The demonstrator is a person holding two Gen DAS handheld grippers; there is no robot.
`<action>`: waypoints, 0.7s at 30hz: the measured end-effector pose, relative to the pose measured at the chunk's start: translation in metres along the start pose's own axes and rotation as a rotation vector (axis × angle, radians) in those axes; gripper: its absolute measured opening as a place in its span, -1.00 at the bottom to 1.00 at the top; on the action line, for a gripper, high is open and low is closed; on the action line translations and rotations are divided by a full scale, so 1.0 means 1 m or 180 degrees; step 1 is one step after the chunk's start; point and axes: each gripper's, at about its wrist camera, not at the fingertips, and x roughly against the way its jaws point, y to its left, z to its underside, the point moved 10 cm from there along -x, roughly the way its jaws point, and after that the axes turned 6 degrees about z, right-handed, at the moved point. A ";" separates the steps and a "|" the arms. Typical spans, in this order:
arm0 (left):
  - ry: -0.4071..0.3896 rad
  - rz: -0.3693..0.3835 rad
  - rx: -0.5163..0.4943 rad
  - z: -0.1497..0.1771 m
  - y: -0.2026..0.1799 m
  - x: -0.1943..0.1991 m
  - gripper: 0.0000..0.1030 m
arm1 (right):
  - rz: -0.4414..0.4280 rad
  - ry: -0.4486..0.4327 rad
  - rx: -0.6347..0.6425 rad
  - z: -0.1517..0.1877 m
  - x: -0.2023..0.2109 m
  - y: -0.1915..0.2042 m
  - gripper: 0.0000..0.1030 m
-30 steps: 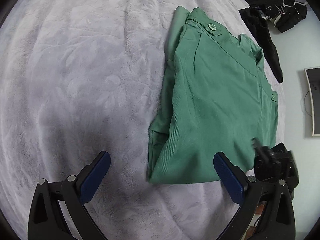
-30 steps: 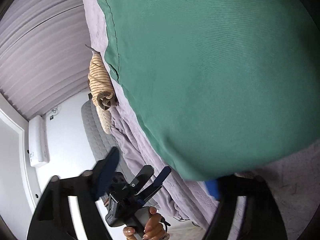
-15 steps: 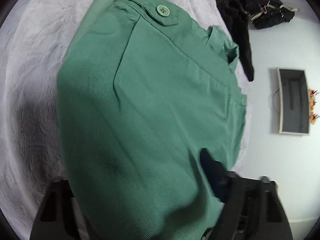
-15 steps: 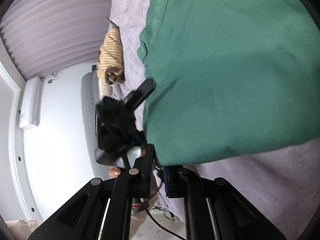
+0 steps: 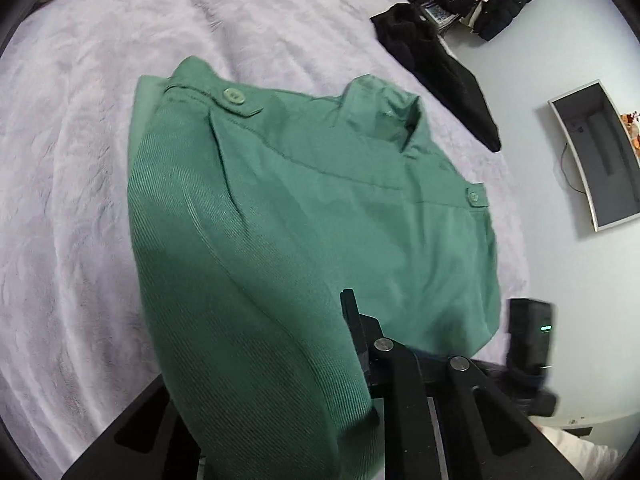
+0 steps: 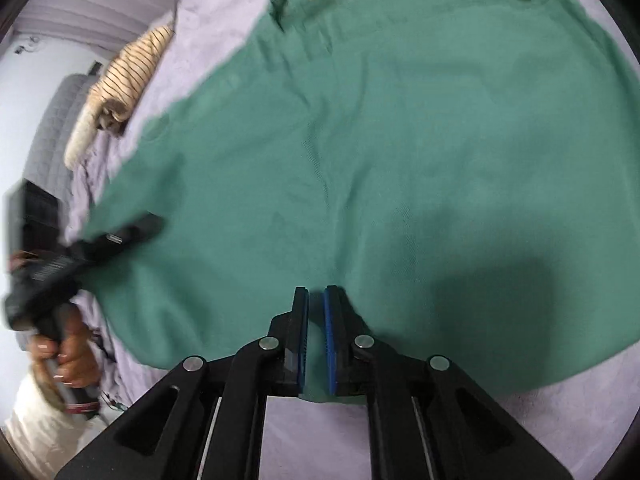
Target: Fold large clothes
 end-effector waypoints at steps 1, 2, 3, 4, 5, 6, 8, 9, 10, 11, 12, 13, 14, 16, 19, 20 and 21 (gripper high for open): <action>-0.0007 -0.0008 -0.0084 0.000 -0.014 0.002 -0.67 | -0.0044 -0.0002 -0.0019 0.001 -0.010 -0.002 -0.89; -0.0028 -0.0053 -0.0216 -0.002 -0.032 0.002 -0.67 | -0.0083 -0.0034 -0.0037 -0.001 -0.014 -0.003 -0.90; -0.0048 -0.0082 -0.0326 -0.004 -0.047 0.001 -0.67 | -0.0110 -0.0046 -0.0054 -0.002 -0.014 -0.005 -0.91; -0.0060 -0.0096 -0.0426 -0.007 -0.063 0.000 -0.67 | -0.0177 -0.0039 -0.0087 -0.003 -0.012 -0.005 -0.91; -0.0066 -0.0110 -0.0530 -0.009 -0.081 -0.003 -0.67 | -0.0276 -0.0021 -0.0114 -0.004 -0.011 -0.005 -0.91; -0.0064 -0.0138 -0.0617 -0.009 -0.093 -0.002 -0.67 | -0.0437 0.0031 -0.0149 -0.003 -0.012 -0.003 -0.91; -0.0065 -0.0197 -0.0802 -0.005 -0.116 0.001 -0.67 | -0.0675 0.0105 -0.0213 -0.003 -0.005 -0.006 -0.91; -0.0055 -0.0226 -0.0900 -0.006 -0.132 -0.003 -0.67 | -0.0791 0.0120 -0.0247 -0.002 0.004 -0.010 -0.91; -0.0041 -0.0263 -0.0994 -0.005 -0.143 -0.003 -0.67 | -0.0901 0.0075 -0.0286 -0.004 0.017 -0.017 -0.91; -0.0023 -0.0306 -0.1097 -0.005 -0.158 -0.009 -0.67 | -0.0958 0.0009 -0.0310 -0.005 0.029 -0.025 -0.91; 0.0001 -0.0346 -0.1204 -0.005 -0.173 -0.018 -0.67 | -0.0991 -0.0069 -0.0333 -0.006 0.044 -0.037 -0.91; 0.0023 -0.0375 -0.1289 -0.005 -0.187 -0.027 -0.67 | -0.1008 -0.0151 -0.0369 -0.007 0.057 -0.049 -0.91; 0.0054 -0.0401 -0.1378 -0.004 -0.203 -0.040 -0.67 | -0.1024 -0.0248 -0.0431 -0.009 0.072 -0.065 -0.90; 0.0122 -0.0449 -0.1515 0.001 -0.228 -0.066 -0.67 | -0.1017 -0.0406 -0.0568 -0.012 0.095 -0.099 -0.89; 0.0295 -0.0567 -0.1751 0.008 -0.265 -0.128 -0.67 | -0.1015 -0.0568 -0.0785 -0.016 0.119 -0.152 -0.88; 0.0369 -0.0618 -0.1795 0.011 -0.270 -0.149 -0.67 | -0.1013 -0.0580 -0.0871 -0.016 0.122 -0.169 -0.88; 0.0460 -0.0688 -0.1820 0.016 -0.273 -0.171 -0.67 | -0.1030 -0.0578 -0.0971 -0.016 0.122 -0.185 -0.86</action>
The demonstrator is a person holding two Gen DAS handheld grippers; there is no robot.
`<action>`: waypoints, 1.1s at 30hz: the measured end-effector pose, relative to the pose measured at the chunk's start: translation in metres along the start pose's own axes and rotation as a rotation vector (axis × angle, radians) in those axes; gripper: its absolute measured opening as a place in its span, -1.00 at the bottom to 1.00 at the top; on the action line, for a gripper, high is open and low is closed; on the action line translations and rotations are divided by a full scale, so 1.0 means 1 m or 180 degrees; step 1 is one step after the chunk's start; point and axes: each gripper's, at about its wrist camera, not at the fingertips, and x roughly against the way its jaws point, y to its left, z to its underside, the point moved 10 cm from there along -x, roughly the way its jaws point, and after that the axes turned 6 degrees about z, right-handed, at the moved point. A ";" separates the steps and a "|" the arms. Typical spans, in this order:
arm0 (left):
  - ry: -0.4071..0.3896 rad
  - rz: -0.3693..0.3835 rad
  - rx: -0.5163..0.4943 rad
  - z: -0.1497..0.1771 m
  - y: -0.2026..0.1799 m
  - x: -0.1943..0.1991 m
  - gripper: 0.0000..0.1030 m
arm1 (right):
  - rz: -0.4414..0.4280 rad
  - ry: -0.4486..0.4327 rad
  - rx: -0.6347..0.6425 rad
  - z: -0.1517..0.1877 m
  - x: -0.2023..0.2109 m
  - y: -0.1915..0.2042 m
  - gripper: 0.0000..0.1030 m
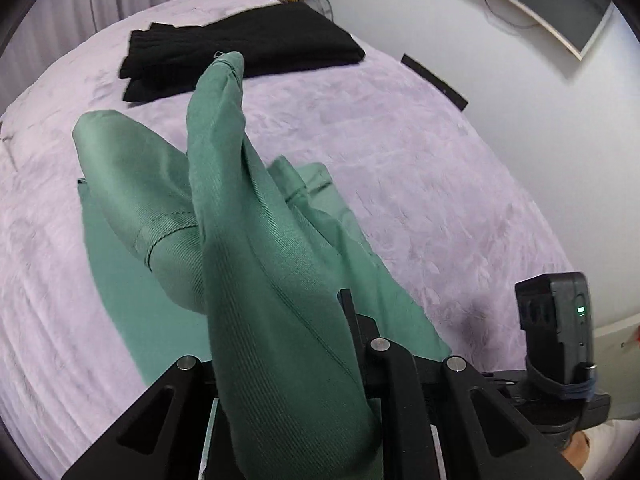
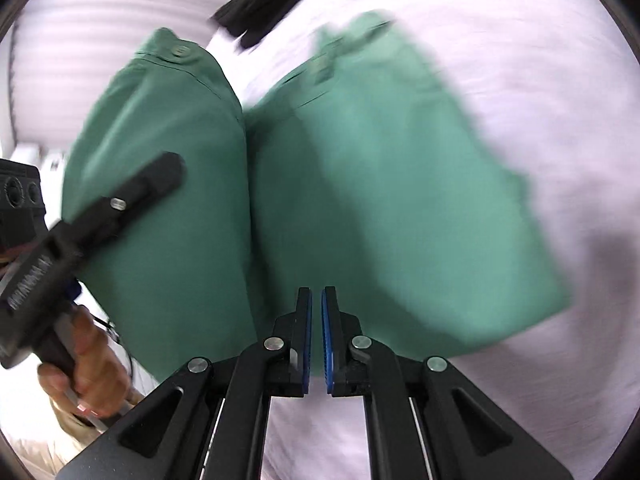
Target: Fold large clothes
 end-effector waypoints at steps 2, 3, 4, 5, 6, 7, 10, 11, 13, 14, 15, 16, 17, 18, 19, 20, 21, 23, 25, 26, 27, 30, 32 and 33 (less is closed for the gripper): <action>0.0202 -0.0172 -0.0017 0.003 -0.007 -0.036 -0.66 | -0.0017 0.0019 -0.0180 -0.005 0.004 -0.027 -0.84; 0.0286 -0.0262 -0.0021 0.007 -0.008 -0.050 -0.64 | -0.0004 0.0057 -0.0274 -0.004 0.006 -0.045 -0.83; 0.0329 -0.0316 -0.0029 0.009 -0.009 -0.059 -0.57 | -0.0025 0.0087 -0.0343 -0.003 0.005 -0.053 -0.83; 0.0346 -0.0299 -0.0027 0.012 -0.012 -0.064 -0.48 | -0.0072 0.0105 -0.0415 -0.002 0.005 -0.061 -0.83; 0.0330 -0.0268 -0.0030 0.013 -0.016 -0.065 -0.36 | -0.0108 0.0108 -0.0455 -0.003 0.004 -0.063 -0.83; 0.0301 -0.0238 -0.0054 0.013 -0.020 -0.065 -0.24 | -0.0142 0.0106 -0.0483 -0.005 0.001 -0.063 -0.83; 0.0216 -0.0146 -0.0181 0.012 -0.035 -0.060 0.33 | -0.0231 0.0112 -0.0547 -0.004 0.004 -0.070 -0.83; 0.0190 -0.0137 -0.0231 0.011 -0.040 -0.059 0.34 | -0.0253 0.0117 -0.0570 -0.004 0.004 -0.070 -0.83; 0.0194 -0.0087 -0.0252 0.010 -0.050 -0.058 0.34 | -0.0264 0.0129 -0.0583 -0.003 0.005 -0.072 -0.83; 0.0210 -0.0052 -0.0223 0.012 -0.051 -0.056 0.34 | -0.0261 0.0138 -0.0582 -0.004 0.009 -0.078 -0.83; 0.0195 -0.0039 -0.0208 0.012 -0.053 -0.055 0.37 | -0.0255 0.0145 -0.0575 -0.004 0.022 -0.090 -0.83; 0.0133 -0.0045 -0.0208 0.010 -0.055 -0.050 0.49 | -0.0248 0.0146 -0.0571 -0.005 0.023 -0.091 -0.83; 0.0081 -0.0057 -0.0213 0.006 -0.054 -0.044 0.95 | -0.0244 0.0144 -0.0573 -0.010 0.020 -0.086 -0.83; 0.0007 -0.0085 -0.0219 0.007 -0.055 -0.037 1.00 | -0.0242 0.0143 -0.0582 -0.011 0.021 -0.088 -0.83; -0.0027 -0.0082 -0.0230 0.008 -0.056 -0.029 1.00 | -0.0237 0.0143 -0.0603 -0.012 0.023 -0.089 -0.83; -0.0063 -0.0089 -0.0226 0.011 -0.052 -0.022 1.00 | -0.0234 0.0141 -0.0630 -0.012 0.024 -0.091 -0.83; -0.0131 -0.0136 -0.0204 0.015 -0.045 -0.011 1.00 | -0.0235 0.0136 -0.0648 -0.008 0.020 -0.083 -0.76; -0.0258 -0.0302 -0.0114 0.016 -0.026 0.002 1.00 | -0.0242 0.0108 -0.0670 -0.007 0.029 -0.084 -0.51; -0.0317 -0.0493 0.0053 0.032 0.003 0.021 1.00 | -0.0226 0.0064 -0.0652 -0.006 0.039 -0.083 -0.12; -0.0301 -0.0587 0.0148 0.043 0.017 0.028 1.00 | -0.0223 0.0031 -0.0633 0.000 0.038 -0.076 0.01; -0.0261 -0.0710 0.0243 0.058 0.033 0.035 1.00 | -0.0219 -0.0010 -0.0612 0.002 0.044 -0.073 0.23; -0.0089 -0.0946 0.0490 0.108 0.066 0.049 1.00 | -0.0029 -0.0112 -0.0453 0.004 0.064 -0.066 0.34; 0.0055 -0.0992 0.0657 0.140 0.077 0.051 1.00 | 0.0152 -0.0146 -0.0239 0.004 0.075 -0.059 0.44; 0.0111 -0.1006 0.0720 0.151 0.080 0.051 1.00 | 0.0243 -0.0157 -0.0106 0.003 0.077 -0.053 0.55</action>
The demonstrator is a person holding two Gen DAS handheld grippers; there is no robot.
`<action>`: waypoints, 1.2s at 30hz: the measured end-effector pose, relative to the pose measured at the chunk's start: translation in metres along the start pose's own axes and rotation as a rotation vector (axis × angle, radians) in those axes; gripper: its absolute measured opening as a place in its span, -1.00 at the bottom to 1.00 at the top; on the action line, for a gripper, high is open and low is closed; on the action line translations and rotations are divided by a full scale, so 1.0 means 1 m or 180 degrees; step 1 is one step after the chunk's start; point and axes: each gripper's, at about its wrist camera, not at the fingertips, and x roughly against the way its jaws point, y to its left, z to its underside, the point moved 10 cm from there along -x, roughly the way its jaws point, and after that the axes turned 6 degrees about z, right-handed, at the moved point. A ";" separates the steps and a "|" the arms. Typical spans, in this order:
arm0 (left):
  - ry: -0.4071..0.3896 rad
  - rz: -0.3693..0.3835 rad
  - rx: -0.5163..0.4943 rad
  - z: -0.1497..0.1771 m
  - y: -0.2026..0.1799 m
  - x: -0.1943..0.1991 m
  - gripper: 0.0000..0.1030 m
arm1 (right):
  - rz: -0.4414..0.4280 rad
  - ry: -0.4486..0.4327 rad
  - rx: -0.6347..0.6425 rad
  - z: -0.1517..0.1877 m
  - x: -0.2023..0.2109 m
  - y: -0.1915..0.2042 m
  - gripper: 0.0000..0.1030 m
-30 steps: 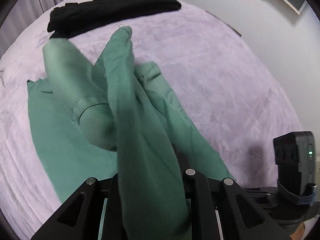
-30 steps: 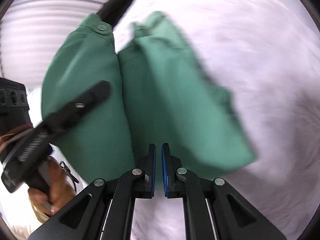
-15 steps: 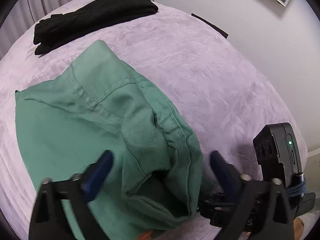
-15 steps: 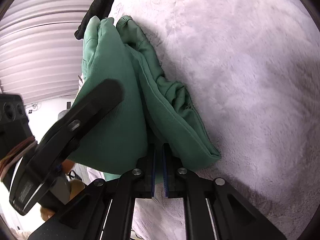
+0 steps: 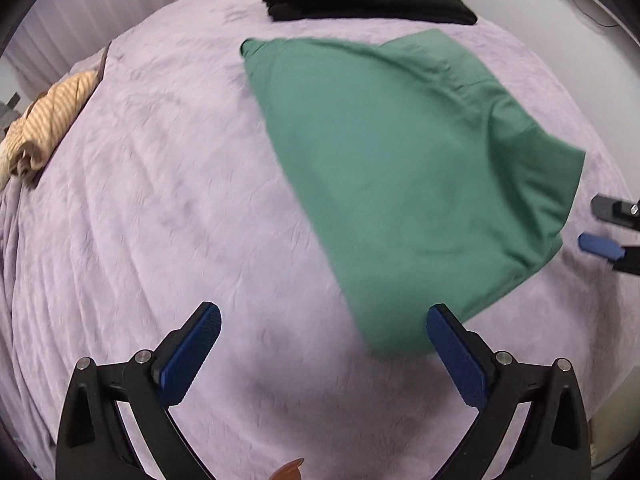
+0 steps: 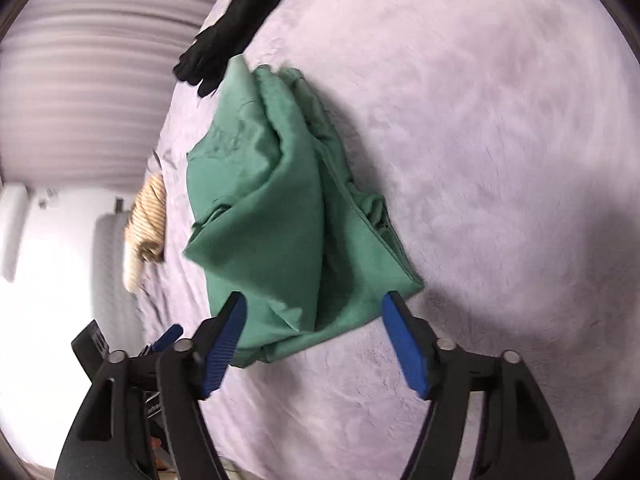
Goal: Fold large clothes
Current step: 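Press the folded jacket bundle flat with the right gripper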
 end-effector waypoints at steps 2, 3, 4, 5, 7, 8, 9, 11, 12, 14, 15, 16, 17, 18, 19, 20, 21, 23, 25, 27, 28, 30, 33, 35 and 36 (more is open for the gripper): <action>0.0073 0.0006 0.0080 0.016 -0.002 -0.007 1.00 | 0.0154 0.0031 0.0297 0.002 -0.001 0.013 0.57; 0.0082 0.0026 0.0091 0.020 -0.006 -0.010 1.00 | 0.0231 0.0066 0.0425 0.001 -0.009 0.021 0.58; 0.0077 0.0051 0.0084 0.021 -0.015 -0.014 1.00 | 0.0331 0.0095 0.0560 0.002 -0.015 0.028 0.58; 0.0062 0.0077 0.0057 0.021 -0.026 -0.019 1.00 | 0.0396 0.0119 0.0650 0.003 -0.024 0.037 0.58; 0.0008 0.0035 -0.0014 0.017 -0.041 -0.027 1.00 | 0.0517 0.0142 0.0764 -0.004 -0.042 0.045 0.58; -0.0035 -0.0045 -0.0059 0.012 -0.048 -0.031 1.00 | 0.0580 0.0114 0.0793 -0.009 -0.048 0.048 0.57; -0.0077 -0.0130 -0.0085 0.007 -0.051 -0.033 1.00 | 0.0641 0.0089 0.0807 -0.010 -0.048 0.052 0.57; -0.0215 -0.0394 -0.0043 -0.007 -0.044 -0.030 1.00 | 0.0680 -0.0010 0.0762 -0.020 -0.045 0.063 0.14; -0.0279 -0.0431 0.0057 -0.012 -0.036 -0.027 1.00 | 0.0604 -0.0021 0.0695 -0.026 -0.044 0.067 -0.71; -0.0364 -0.0381 0.0307 -0.014 -0.015 -0.020 1.00 | 0.0276 -0.0137 0.0490 -0.035 -0.031 0.076 -0.85; -0.0379 -0.0318 0.0373 -0.012 -0.008 -0.018 1.00 | 0.0168 -0.0189 0.0403 -0.041 -0.029 0.072 -0.87; -0.0373 -0.0243 0.0411 -0.007 -0.002 -0.018 1.00 | 0.0095 -0.0212 0.0266 -0.040 -0.024 0.065 -0.87; -0.0334 -0.0212 0.0414 -0.001 0.001 -0.019 1.00 | 0.0031 -0.0186 0.0063 -0.034 -0.023 0.053 -0.87; -0.0280 -0.0201 0.0390 0.005 0.003 -0.023 1.00 | 0.0015 -0.0126 -0.0096 -0.025 -0.025 0.038 -0.88; -0.0235 -0.0198 0.0369 0.011 0.003 -0.029 1.00 | 0.0055 -0.0027 -0.0267 -0.015 -0.034 0.019 -0.88; -0.0183 -0.0182 0.0355 0.017 0.003 -0.034 1.00 | 0.0111 0.0051 -0.0399 -0.006 -0.043 0.001 -0.88; -0.0116 -0.0163 0.0353 0.023 0.002 -0.040 1.00 | 0.0170 0.0134 -0.0526 0.003 -0.056 -0.020 -0.88; 0.0014 -0.0193 0.0352 0.037 0.002 -0.047 1.00 | 0.0064 0.0192 -0.0692 0.011 -0.069 -0.036 -0.92; 0.0153 -0.0282 0.0356 0.051 0.010 -0.051 1.00 | -0.0019 0.0195 -0.0708 0.012 -0.066 -0.037 -0.93; 0.0288 -0.0306 0.0426 0.065 0.023 -0.049 1.00 | 0.0146 0.0243 -0.0525 0.014 -0.056 -0.038 -0.91; 0.0314 -0.0260 0.0497 0.069 0.029 -0.044 1.00 | 0.0251 0.0280 -0.0407 0.015 -0.050 -0.036 -0.87; 0.0306 -0.0268 0.0660 0.071 0.047 -0.030 1.00 | 0.0430 0.0266 -0.0149 0.013 -0.034 -0.026 -0.71; 0.0188 -0.0219 0.0942 0.056 0.069 -0.014 1.00 | 0.0452 0.0053 0.0218 -0.004 -0.010 -0.001 -0.18; 0.0060 -0.0163 0.1098 0.034 0.078 -0.009 1.00 | 0.0437 -0.0126 0.0406 -0.025 -0.001 0.019 0.10; 0.0007 -0.0142 0.1126 0.022 0.078 -0.009 1.00 | 0.0410 -0.0190 0.0491 -0.039 -0.002 0.031 0.10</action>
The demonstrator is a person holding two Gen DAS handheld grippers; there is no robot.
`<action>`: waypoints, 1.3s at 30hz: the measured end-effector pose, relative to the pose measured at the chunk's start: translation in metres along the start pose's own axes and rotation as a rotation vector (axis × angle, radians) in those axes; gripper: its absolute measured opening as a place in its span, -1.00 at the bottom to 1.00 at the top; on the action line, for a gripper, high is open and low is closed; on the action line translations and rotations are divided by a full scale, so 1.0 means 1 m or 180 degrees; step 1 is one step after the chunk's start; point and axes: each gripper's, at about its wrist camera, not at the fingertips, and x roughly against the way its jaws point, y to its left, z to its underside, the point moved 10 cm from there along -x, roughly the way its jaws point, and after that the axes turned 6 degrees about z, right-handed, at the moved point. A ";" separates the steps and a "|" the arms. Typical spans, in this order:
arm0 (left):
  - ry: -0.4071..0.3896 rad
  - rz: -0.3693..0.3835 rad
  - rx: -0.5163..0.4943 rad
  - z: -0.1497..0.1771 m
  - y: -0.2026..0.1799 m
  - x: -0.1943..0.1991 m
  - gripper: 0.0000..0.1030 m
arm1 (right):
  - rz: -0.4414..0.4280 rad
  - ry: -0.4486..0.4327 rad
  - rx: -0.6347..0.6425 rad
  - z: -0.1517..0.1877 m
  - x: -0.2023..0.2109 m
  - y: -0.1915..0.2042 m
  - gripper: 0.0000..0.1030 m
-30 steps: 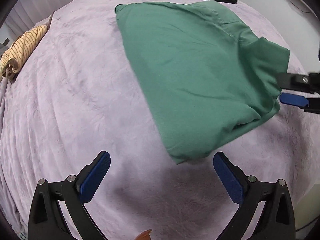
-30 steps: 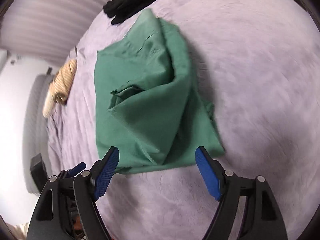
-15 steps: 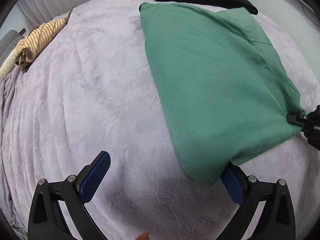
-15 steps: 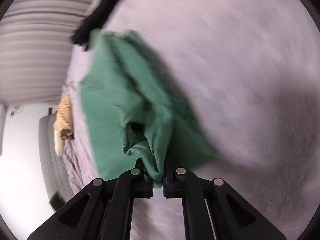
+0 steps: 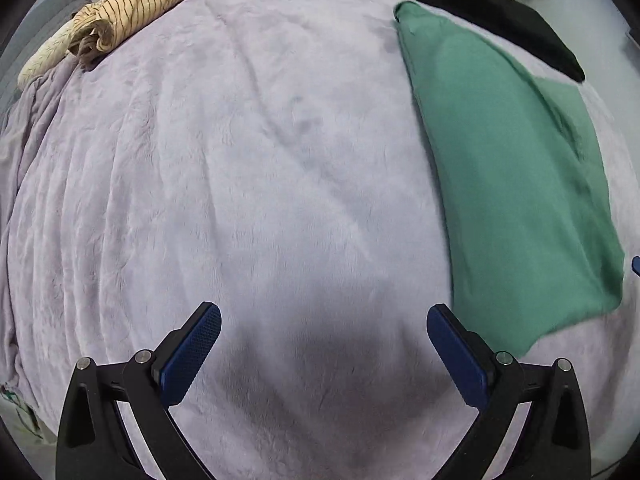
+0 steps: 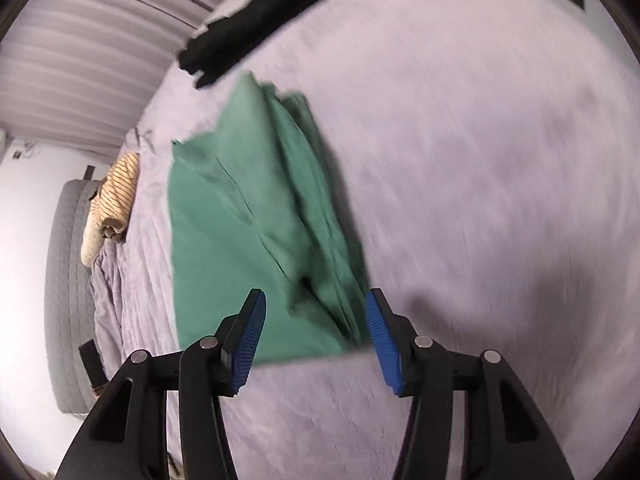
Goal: Fold large clothes
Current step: 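Press the folded jacket bundle flat with the right gripper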
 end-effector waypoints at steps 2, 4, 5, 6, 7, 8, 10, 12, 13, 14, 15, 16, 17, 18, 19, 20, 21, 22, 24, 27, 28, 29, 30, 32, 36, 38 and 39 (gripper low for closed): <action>-0.0066 0.0125 -0.0008 -0.021 -0.015 -0.004 1.00 | -0.0024 -0.0054 0.0054 -0.025 -0.008 0.011 0.10; -0.0116 0.0220 -0.0067 -0.035 -0.036 -0.008 1.00 | -0.0052 -0.0086 0.0113 -0.051 -0.023 0.026 0.10; -0.0134 0.0275 -0.0104 -0.041 -0.048 -0.010 1.00 | -0.0034 -0.0083 0.0149 -0.056 -0.027 0.027 0.10; -0.0140 0.0314 -0.0140 -0.045 -0.056 -0.013 1.00 | -0.0006 -0.0064 0.0180 -0.065 -0.034 0.031 0.05; -0.0135 0.0331 -0.0176 -0.048 -0.063 -0.018 1.00 | 0.0013 -0.0035 0.0224 -0.073 -0.042 0.037 -0.17; -0.0106 0.0337 -0.0206 -0.046 -0.069 -0.024 1.00 | 0.0095 -0.0007 0.0287 -0.079 -0.053 0.040 -0.36; -0.0058 0.0382 -0.0211 -0.038 -0.074 -0.033 1.00 | 0.0355 0.0037 0.0398 -0.086 -0.070 0.037 -0.64; -0.0035 0.0416 -0.0206 -0.028 -0.078 -0.038 1.00 | 0.0516 0.0143 0.0425 -0.091 -0.089 0.025 -0.70; -0.0020 0.0446 -0.0208 -0.025 -0.079 -0.040 1.00 | 0.0535 0.0194 0.0385 -0.091 -0.096 0.018 -0.73; -0.0004 0.0472 -0.0211 -0.022 -0.079 -0.042 1.00 | 0.0520 0.0231 0.0334 -0.091 -0.103 0.012 -0.76; 0.0016 0.0490 -0.0219 -0.019 -0.079 -0.043 1.00 | 0.0495 0.0252 0.0287 -0.092 -0.108 0.007 -0.80; 0.0034 0.0495 -0.0235 -0.016 -0.078 -0.045 1.00 | 0.0477 0.0248 0.0278 -0.093 -0.111 0.004 -0.81; 0.0047 0.0490 -0.0249 -0.014 -0.078 -0.045 1.00 | 0.0472 0.0240 0.0290 -0.093 -0.112 0.002 -0.81; 0.0054 0.0485 -0.0257 -0.012 -0.079 -0.045 1.00 | 0.0469 0.0225 0.0302 -0.092 -0.111 0.002 -0.81; 0.0059 0.0482 -0.0258 -0.010 -0.079 -0.044 1.00 | 0.0461 0.0213 0.0299 -0.091 -0.109 0.002 -0.81; 0.0067 0.0475 -0.0259 -0.009 -0.079 -0.043 1.00 | 0.0448 0.0206 0.0280 -0.089 -0.104 0.002 -0.81; 0.0072 0.0471 -0.0260 -0.009 -0.079 -0.043 1.00 | 0.0439 0.0204 0.0249 -0.089 -0.099 0.001 -0.81; 0.0077 0.0471 -0.0259 -0.009 -0.078 -0.043 1.00 | 0.0434 0.0199 0.0235 -0.086 -0.092 0.000 -0.80; 0.0084 0.0477 -0.0257 -0.008 -0.078 -0.044 1.00 | 0.0459 0.0168 0.0289 -0.080 -0.077 0.002 -0.79; 0.0092 0.0482 -0.0260 -0.008 -0.078 -0.045 1.00 | 0.0415 0.0080 0.0482 -0.059 -0.044 0.011 -0.79; 0.0097 0.0479 -0.0263 -0.008 -0.078 -0.045 1.00 | 0.0389 0.0041 0.0538 -0.049 -0.032 0.014 -0.79; 0.0102 0.0473 -0.0264 -0.008 -0.078 -0.045 1.00 | 0.0380 0.0019 0.0573 -0.039 -0.023 0.014 -0.79; 0.0112 0.0467 -0.0266 -0.008 -0.078 -0.046 1.00 | 0.0363 0.0022 0.0595 -0.030 -0.019 0.014 -0.77; 0.0134 0.0457 -0.0276 -0.009 -0.078 -0.046 1.00 | 0.0405 0.0087 0.0656 -0.010 -0.016 0.010 -0.76; 0.0194 0.0464 -0.0300 -0.012 -0.085 -0.051 1.00 | 0.0637 0.0373 0.0492 0.021 -0.032 -0.028 -0.68; 0.0201 0.0458 -0.0316 -0.014 -0.088 -0.053 1.00 | 0.0586 0.0453 0.0295 0.026 -0.035 -0.043 -0.43; 0.0205 0.0461 -0.0318 -0.015 -0.088 -0.053 1.00 | 0.0602 0.0463 0.0285 0.025 -0.033 -0.046 -0.31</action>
